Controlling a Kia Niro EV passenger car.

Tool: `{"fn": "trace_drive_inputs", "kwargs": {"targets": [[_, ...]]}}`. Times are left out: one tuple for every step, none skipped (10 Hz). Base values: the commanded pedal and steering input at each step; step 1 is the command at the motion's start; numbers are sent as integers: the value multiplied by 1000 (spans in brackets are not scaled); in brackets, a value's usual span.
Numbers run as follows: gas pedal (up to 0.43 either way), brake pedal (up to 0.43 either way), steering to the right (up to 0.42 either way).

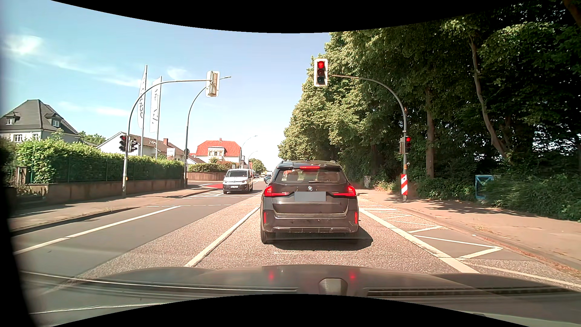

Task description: Follow the waypoints while adhering to traffic rules and regulations

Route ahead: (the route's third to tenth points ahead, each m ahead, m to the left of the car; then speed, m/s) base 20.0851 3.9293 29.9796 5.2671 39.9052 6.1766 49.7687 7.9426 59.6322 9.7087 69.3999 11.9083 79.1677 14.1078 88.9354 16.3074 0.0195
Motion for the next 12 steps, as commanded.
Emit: {"fn": "trace_drive_inputs", "kwargs": {"targets": [[0,6,1],[0,6,1],[0,6,1],[0,6,1],[0,6,1],[0,6,1],[0,6,1],[0,6,1],[0,6,1],[0,6,1],[0,6,1],[0,6,1]]}}
